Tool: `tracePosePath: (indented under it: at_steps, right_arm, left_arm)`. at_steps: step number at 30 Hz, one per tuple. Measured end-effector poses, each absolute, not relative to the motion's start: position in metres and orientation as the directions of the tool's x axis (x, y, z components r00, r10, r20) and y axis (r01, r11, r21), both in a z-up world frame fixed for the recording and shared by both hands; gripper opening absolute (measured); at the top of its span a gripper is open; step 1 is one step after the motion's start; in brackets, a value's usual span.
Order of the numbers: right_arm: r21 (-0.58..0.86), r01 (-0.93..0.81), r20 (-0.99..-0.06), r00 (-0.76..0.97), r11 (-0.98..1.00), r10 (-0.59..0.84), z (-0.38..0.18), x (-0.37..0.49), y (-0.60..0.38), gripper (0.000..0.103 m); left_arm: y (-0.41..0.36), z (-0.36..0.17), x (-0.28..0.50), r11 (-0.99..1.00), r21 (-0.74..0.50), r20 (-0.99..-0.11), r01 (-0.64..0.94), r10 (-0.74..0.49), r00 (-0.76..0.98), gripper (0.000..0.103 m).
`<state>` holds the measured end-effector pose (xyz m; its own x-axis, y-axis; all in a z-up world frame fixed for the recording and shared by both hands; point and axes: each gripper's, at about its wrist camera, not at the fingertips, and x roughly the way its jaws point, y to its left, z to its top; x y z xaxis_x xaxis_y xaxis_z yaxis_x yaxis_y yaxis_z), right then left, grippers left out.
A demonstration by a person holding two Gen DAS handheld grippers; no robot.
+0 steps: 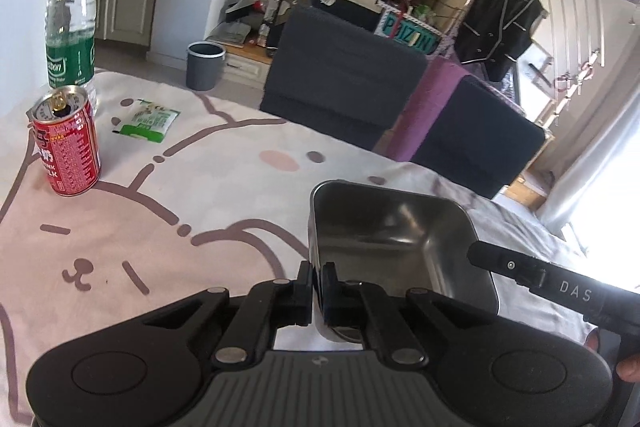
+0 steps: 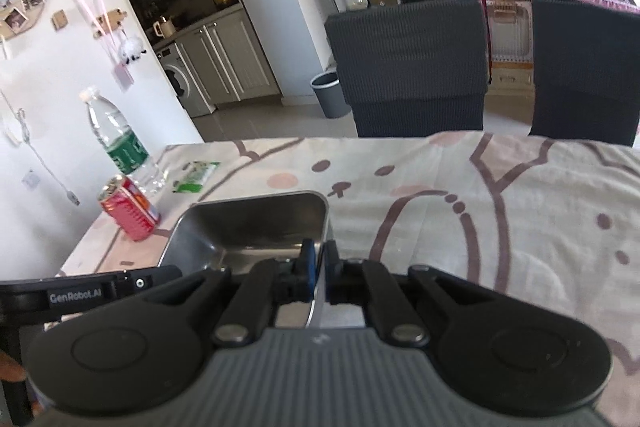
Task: Organize plates and bowls
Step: 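Lift the steel tray with both grippers and carry it beside the plate stack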
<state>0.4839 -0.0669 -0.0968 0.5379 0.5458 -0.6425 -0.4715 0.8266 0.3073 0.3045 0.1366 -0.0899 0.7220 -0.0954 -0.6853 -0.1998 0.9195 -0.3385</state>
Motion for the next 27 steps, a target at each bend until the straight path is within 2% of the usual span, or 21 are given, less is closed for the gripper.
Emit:
tracePosePath:
  at_steps: [8,16,27]
  right_arm:
    - [0.272,-0.476,-0.618,0.58,0.836,0.531,-0.047,0.432,-0.098,0.006]
    - [0.225,-0.454,-0.622,0.614,0.862,0.486,-0.02,0.373,-0.133,0.007]
    - [0.236,-0.351,-0.601,0.681,0.906,0.42,-0.015,0.293,-0.206,0.006]
  left_arm:
    - [0.113,-0.042,0.256,0.922,-0.367,-0.623,-0.125,-0.144,0.769,0.004]
    - [0.078,-0.02,0.212,0.931,-0.365,-0.61,-0.025,-0.219,0.761,0.004]
    - [0.016,-0.024,0.163,0.908,-0.402,-0.597,0.114,-0.354,0.72,0.005]
